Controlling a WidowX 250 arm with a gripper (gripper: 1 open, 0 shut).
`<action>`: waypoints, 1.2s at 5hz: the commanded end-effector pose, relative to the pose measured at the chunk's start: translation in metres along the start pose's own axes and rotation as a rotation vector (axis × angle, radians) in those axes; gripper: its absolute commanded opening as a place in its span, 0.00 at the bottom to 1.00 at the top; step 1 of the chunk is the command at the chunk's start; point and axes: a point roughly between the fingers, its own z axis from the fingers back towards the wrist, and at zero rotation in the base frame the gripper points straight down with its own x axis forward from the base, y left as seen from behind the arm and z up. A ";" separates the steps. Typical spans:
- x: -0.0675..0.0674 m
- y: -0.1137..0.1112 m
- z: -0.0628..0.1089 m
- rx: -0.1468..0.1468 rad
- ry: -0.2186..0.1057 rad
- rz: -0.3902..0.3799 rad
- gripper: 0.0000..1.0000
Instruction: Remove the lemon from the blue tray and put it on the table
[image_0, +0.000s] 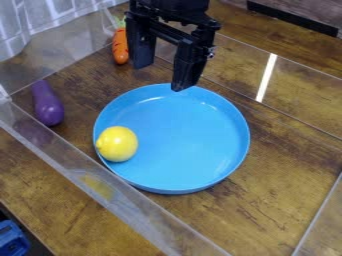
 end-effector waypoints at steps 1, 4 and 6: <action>0.002 0.004 0.016 0.005 -0.066 0.013 1.00; 0.006 0.003 0.013 0.009 -0.069 0.013 1.00; 0.007 0.003 0.011 0.010 -0.068 0.013 1.00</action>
